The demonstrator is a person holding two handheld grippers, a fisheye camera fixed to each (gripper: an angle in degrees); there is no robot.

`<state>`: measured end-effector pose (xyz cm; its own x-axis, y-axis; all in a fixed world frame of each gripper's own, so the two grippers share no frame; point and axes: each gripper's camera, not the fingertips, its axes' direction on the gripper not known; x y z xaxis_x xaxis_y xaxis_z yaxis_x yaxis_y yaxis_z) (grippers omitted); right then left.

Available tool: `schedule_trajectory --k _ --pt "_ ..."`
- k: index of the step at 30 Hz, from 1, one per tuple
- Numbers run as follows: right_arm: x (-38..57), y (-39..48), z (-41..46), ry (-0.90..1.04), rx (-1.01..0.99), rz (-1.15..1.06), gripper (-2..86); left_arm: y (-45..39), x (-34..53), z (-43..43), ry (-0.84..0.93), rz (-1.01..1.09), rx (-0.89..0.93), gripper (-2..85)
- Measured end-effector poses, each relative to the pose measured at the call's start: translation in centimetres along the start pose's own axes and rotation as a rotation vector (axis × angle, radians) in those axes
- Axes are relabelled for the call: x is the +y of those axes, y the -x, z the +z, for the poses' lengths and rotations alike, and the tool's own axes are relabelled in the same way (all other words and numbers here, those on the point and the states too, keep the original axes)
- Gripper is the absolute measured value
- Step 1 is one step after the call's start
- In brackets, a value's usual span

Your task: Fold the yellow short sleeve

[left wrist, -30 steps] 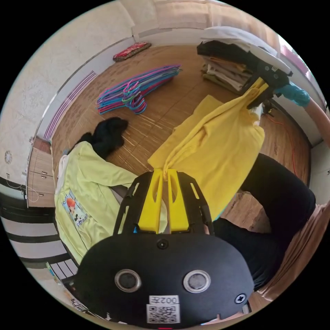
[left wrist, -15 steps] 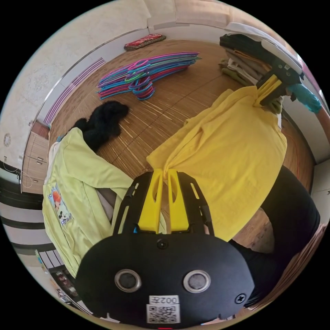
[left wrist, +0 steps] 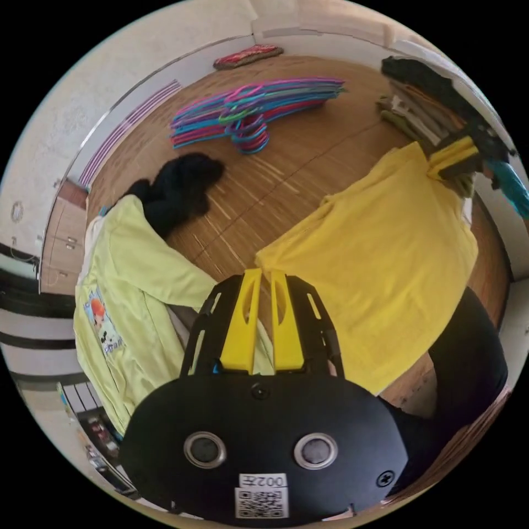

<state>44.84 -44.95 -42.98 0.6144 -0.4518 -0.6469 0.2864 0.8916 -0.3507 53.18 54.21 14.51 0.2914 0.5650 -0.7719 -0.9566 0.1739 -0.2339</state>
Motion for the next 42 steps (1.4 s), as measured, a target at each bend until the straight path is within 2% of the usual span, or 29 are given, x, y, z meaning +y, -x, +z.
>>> schedule_trajectory --k 3,9,16,20,23,27,31,33,37,40,42 --pt "1.0 0.0 0.0 -0.046 0.066 0.052 5.5 0.9 0.8 0.4 -0.006 -0.084 -0.053 3.2" --pt "4.0 -0.3 -1.6 -0.165 0.245 0.125 5.6 3.1 3.0 -1.5 -0.134 -0.201 0.032 2.0" --pt "6.3 -2.9 -1.1 -0.409 0.071 0.275 9.3 3.9 3.2 -0.2 -0.213 -0.254 0.145 4.0" --pt "6.6 -4.8 0.5 -0.432 0.023 0.383 9.4 3.9 3.1 1.4 -0.216 -0.282 0.152 1.7" --pt "7.0 -5.9 1.5 -0.446 -0.039 0.422 7.5 3.6 3.2 2.0 -0.212 -0.267 0.142 0.5" --pt "7.8 -6.6 1.7 -0.476 -0.105 0.395 0.6 3.8 3.8 1.3 -0.236 -0.257 0.133 -0.6" --pt "9.3 -5.6 0.2 -0.534 0.113 0.366 -0.4 3.3 5.2 -1.4 -0.342 -0.247 0.053 -0.9" --pt "9.6 -5.7 0.0 -0.54 0.137 0.346 -0.2 3.0 5.3 -1.7 -0.355 -0.239 0.008 -1.0" --pt "10.1 -7.6 0.8 -0.479 0.016 0.406 4.3 3.1 4.4 0.9 -0.237 -0.241 0.025 -0.9" --pt "11.5 -8.6 1.0 -0.518 -0.084 0.484 10.1 3.5 4.6 1.6 -0.224 -0.264 0.053 -0.6" --pt "12.0 -9.1 1.5 -0.511 -0.132 0.517 10.3 3.6 4.7 1.8 -0.222 -0.267 0.057 -0.6"
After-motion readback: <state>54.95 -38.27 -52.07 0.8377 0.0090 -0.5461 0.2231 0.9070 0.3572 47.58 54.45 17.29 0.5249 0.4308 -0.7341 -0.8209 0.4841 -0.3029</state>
